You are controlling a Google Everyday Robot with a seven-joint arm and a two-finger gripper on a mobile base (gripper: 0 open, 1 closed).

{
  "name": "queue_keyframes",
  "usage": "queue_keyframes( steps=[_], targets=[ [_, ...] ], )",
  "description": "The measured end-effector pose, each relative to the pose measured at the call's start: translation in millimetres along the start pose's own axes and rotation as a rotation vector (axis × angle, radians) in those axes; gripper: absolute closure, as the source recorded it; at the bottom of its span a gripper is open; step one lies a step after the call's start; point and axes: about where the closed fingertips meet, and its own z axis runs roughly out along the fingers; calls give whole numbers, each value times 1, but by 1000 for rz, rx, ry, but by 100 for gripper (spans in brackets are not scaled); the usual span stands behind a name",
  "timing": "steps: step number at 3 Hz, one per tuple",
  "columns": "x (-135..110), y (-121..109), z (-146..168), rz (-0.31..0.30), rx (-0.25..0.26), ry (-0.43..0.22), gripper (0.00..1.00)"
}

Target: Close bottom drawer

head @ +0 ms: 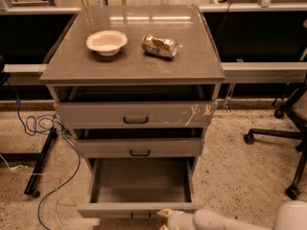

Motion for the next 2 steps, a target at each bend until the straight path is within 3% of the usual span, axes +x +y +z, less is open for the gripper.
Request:
queue_keyframes(
  steps=[1,2],
  targets=[
    [-3,-13,8,-10,21,5,0],
    [-9,-51,26,-35,75,25,0]
  ],
)
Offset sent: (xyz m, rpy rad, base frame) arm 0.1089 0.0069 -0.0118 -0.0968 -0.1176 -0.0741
